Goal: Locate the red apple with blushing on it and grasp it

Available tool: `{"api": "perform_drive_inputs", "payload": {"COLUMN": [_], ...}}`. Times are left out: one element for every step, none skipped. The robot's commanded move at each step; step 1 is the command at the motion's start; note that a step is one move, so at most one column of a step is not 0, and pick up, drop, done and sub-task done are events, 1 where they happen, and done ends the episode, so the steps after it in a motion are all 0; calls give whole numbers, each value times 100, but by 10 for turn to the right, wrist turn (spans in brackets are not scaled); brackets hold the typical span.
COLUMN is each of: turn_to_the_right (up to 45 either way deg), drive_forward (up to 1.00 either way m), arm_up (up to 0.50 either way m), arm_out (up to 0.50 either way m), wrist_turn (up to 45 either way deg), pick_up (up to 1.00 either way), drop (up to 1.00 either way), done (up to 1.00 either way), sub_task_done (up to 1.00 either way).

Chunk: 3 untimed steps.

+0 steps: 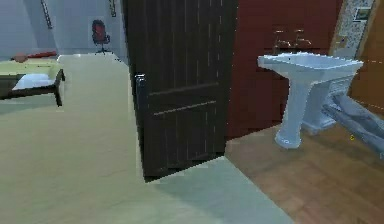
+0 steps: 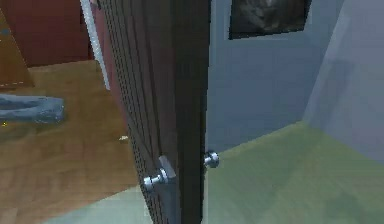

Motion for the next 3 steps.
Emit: {"api": "perform_drive_inputs", "payload": {"turn_to_the_right": [0, 450, 90], "drive_forward": [35, 0, 0], "arm_up": [0, 0, 0], "arm_out": [0, 0, 0], "wrist_turn": [0, 0, 0], "pick_up": [0, 0, 0], "drop": [0, 0, 0], "done": [0, 0, 0], "sub_task_done": [0, 0, 0]}}
